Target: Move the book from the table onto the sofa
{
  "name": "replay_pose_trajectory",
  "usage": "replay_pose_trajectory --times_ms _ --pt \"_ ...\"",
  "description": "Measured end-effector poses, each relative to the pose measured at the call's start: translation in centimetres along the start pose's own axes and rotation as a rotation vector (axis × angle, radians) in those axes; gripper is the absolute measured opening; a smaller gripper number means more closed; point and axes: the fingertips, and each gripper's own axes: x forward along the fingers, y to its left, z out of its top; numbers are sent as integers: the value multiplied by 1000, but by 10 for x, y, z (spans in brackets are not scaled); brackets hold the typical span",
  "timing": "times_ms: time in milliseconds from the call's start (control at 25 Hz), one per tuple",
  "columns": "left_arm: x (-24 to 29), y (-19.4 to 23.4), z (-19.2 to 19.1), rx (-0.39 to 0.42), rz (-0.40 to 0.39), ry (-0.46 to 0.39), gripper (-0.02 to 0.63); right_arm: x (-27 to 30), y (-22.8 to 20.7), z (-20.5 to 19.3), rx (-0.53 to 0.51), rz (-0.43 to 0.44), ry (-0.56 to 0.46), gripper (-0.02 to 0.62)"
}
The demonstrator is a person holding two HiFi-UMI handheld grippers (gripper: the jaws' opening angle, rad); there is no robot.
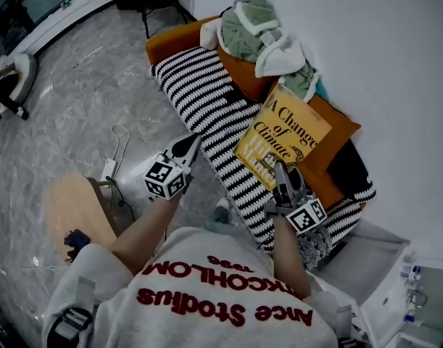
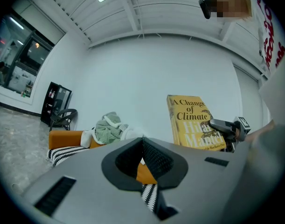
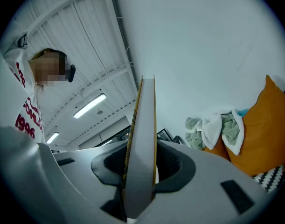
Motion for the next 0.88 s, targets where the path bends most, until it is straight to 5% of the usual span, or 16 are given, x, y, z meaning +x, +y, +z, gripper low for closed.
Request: replay_pose_trajectory --times_ms 280,880 --pt "65 27 15 -8 37 10 17 55 -58 24 32 18 32 161" --pt "123 50 17 13 98 10 17 100 -115 36 65 75 79 161"
